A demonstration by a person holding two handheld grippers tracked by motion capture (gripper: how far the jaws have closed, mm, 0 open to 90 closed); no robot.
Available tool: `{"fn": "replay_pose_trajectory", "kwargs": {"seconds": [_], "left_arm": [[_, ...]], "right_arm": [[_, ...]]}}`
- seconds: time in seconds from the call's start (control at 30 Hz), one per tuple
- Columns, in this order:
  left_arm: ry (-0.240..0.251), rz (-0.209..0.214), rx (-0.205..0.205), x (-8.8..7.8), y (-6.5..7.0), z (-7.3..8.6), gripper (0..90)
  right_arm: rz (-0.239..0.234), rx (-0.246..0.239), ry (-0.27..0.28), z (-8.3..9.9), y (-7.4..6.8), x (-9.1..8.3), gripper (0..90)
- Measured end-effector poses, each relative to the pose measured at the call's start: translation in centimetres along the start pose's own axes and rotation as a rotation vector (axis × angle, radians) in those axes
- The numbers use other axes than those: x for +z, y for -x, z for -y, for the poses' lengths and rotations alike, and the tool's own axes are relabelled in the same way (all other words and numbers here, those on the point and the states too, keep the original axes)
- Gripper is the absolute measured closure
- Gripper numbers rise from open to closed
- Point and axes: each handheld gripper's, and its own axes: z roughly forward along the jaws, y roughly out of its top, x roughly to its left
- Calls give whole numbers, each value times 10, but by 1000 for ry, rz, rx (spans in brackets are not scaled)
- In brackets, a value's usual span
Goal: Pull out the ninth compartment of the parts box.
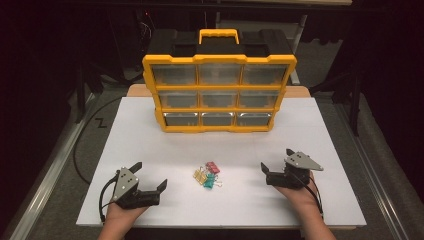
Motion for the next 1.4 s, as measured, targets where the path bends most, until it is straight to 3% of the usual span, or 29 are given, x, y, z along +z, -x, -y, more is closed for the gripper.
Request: {"fn": "replay_pose_trajectory", "kwargs": {"seconds": [0.33,0.8,1.07,1.4], "left_arm": [[26,-9,-31,-2,-1,0,7],[45,-35,-7,-5,3,-1,3],[53,-55,-28,-7,0,0,3],[23,-45,-40,-4,0,1,3]], "right_arm": [[12,-2,-18,-9,7,22,5],[77,-10,-25,-24,18,46,6],[81,-47,-28,-29,15,52,5],[109,-66,-51,-26,22,42,5]]}}
